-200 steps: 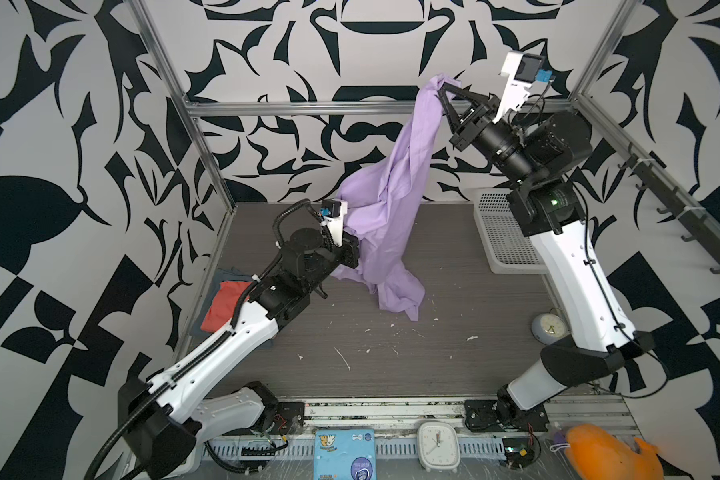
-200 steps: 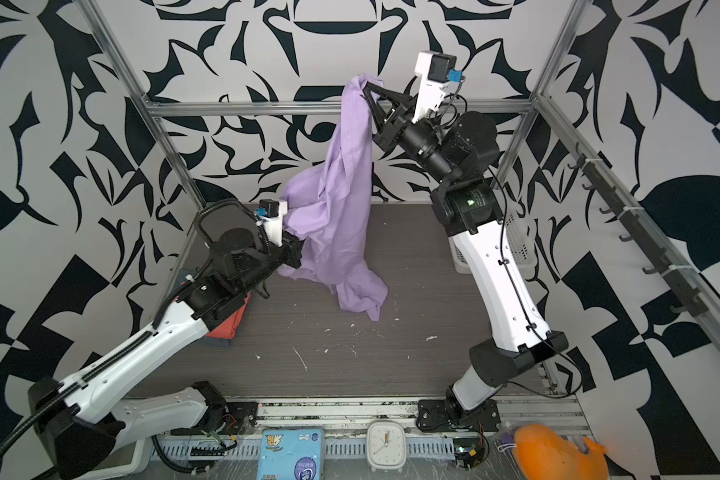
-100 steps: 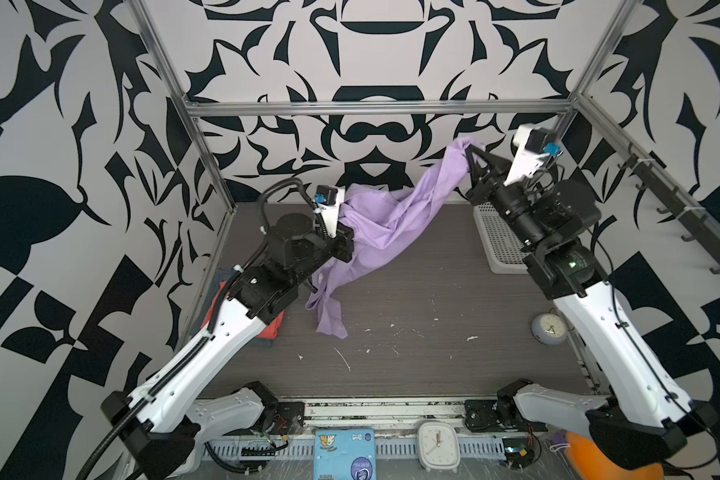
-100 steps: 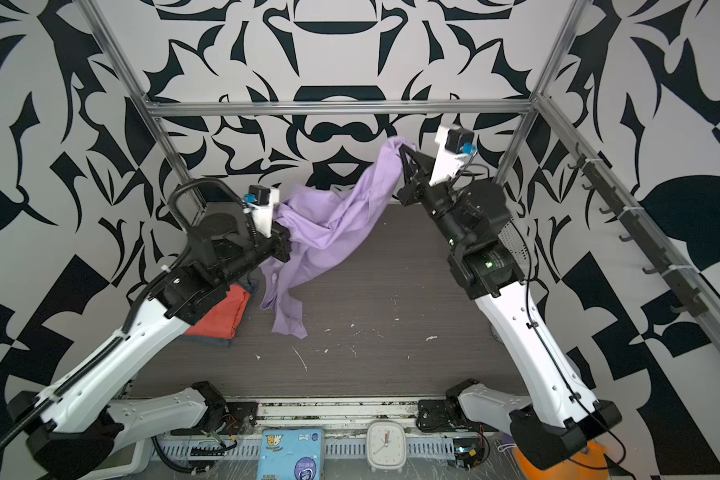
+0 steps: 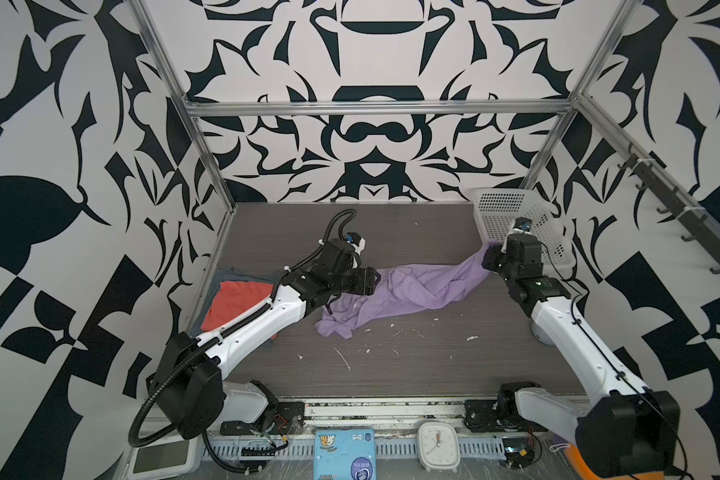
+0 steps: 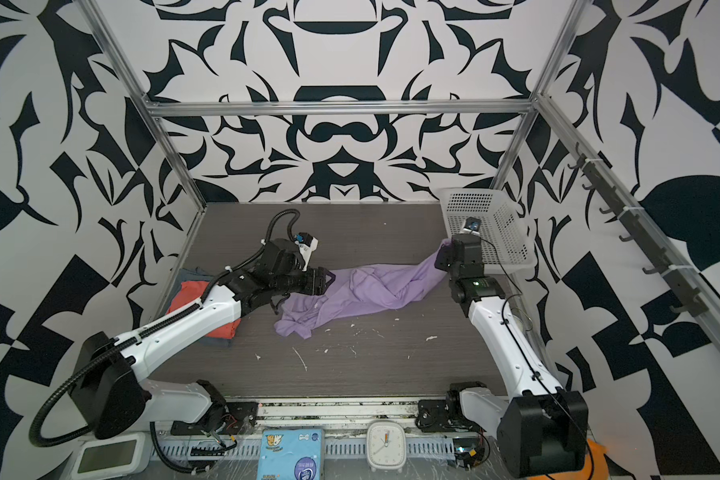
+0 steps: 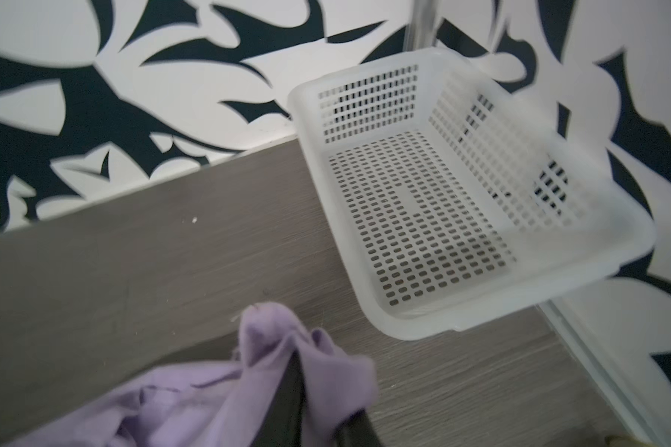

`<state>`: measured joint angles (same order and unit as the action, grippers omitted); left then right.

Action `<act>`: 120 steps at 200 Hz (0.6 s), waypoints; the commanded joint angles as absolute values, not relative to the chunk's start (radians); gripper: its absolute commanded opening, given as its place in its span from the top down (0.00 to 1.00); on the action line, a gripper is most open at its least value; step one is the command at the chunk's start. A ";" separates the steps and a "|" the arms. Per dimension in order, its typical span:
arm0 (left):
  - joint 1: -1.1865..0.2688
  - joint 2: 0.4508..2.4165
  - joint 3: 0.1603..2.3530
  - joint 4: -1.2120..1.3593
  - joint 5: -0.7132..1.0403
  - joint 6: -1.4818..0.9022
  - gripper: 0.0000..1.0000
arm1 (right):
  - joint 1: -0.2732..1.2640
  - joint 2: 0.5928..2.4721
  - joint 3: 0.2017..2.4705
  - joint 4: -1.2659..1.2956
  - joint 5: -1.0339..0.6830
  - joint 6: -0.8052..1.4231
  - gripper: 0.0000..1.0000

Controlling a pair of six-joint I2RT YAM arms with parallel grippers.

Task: Fold and stack the t-shirts
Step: 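Lower the lavender shirt onto the table with both grippers, stretching it out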

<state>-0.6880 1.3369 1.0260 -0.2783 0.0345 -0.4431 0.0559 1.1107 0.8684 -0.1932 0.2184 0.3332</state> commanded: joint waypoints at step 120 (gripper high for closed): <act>-0.622 1.713 1.087 -0.195 0.127 -0.701 0.46 | 0.055 1.017 1.071 -0.496 0.271 0.417 0.39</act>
